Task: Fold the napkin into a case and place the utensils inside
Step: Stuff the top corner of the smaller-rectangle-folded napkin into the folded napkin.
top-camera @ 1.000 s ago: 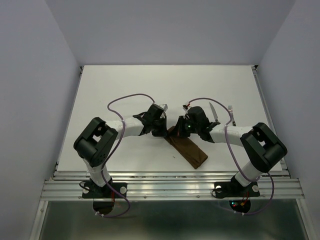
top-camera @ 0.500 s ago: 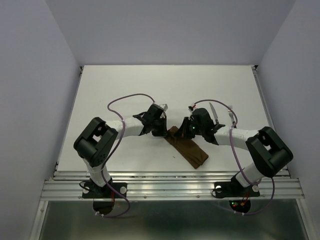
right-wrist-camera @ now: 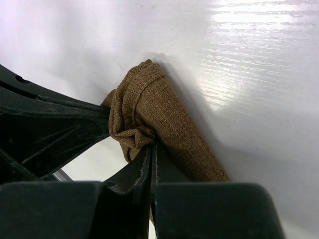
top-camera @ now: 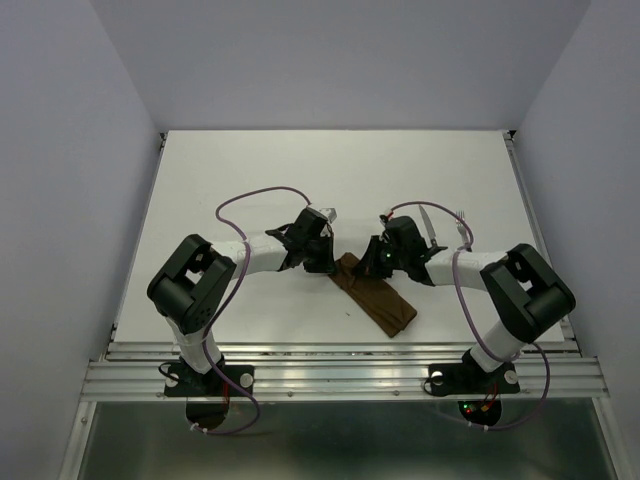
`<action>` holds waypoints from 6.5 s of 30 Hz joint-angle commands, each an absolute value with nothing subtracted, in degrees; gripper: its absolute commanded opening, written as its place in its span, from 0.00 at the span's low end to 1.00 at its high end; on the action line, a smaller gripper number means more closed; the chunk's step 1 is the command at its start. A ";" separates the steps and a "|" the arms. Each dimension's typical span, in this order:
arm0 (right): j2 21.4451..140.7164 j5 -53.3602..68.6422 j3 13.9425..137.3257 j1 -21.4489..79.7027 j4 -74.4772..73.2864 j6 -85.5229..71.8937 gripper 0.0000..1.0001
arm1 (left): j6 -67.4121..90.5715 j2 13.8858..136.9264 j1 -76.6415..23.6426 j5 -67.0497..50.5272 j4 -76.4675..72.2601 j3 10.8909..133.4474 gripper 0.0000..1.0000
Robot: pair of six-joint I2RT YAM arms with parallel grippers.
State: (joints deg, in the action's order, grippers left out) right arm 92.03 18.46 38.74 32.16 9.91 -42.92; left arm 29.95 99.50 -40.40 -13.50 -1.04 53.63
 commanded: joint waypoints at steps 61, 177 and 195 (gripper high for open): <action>95.54 20.39 41.75 30.76 10.46 -41.84 0.01 | 22.94 102.92 -49.31 1.41 12.92 66.97 0.32; 88.16 20.65 45.88 30.76 0.97 -36.13 0.01 | 22.76 101.16 -50.10 1.23 10.20 63.37 0.00; 89.91 21.71 49.31 30.76 -6.41 -32.78 0.01 | 24.61 99.93 -48.96 -2.99 8.35 63.46 0.00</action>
State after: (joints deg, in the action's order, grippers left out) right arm 89.36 21.06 47.00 31.09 -4.62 -34.41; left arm 24.27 103.63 -49.32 -1.23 9.56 63.96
